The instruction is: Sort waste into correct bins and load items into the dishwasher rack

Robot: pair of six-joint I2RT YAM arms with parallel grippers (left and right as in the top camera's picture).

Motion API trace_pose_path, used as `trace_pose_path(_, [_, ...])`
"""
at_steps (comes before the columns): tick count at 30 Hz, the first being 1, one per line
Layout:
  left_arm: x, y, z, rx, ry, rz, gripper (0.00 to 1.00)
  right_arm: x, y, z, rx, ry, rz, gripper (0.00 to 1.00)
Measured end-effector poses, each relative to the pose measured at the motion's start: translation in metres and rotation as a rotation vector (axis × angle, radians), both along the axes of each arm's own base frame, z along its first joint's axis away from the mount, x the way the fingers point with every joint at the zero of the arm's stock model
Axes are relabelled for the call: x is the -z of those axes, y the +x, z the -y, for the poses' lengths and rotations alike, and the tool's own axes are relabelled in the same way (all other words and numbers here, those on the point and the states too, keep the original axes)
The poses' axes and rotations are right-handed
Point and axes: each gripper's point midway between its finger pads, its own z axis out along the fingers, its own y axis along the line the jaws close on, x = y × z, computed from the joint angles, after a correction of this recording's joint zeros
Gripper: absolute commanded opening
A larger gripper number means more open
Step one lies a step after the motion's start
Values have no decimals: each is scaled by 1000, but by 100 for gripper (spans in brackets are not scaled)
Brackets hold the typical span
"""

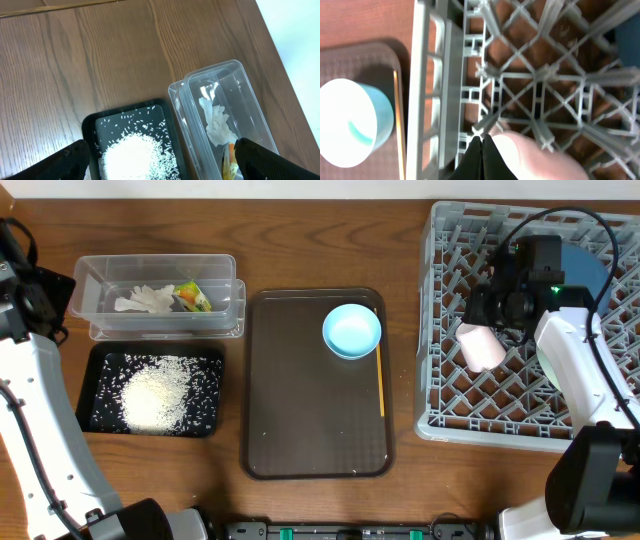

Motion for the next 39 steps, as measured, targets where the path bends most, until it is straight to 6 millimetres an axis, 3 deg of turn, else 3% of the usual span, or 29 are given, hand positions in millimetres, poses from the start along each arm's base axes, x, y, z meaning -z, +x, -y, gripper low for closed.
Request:
trace_pose_path(19, [0, 0, 0, 0, 0, 0, 95, 16, -37, 17, 27, -88, -170, 1])
trace_pose_path(27, [0, 0, 0, 0, 0, 0, 95, 1, -72, 34, 50, -186, -323, 1])
trace_pose_path(32, [0, 0, 0, 0, 0, 0, 95, -6, -92, 35, 43, -191, -407, 1])
trace_pose_path(39, [0, 0, 0, 0, 0, 0, 95, -14, -82, 23, 27, -133, -366, 3])
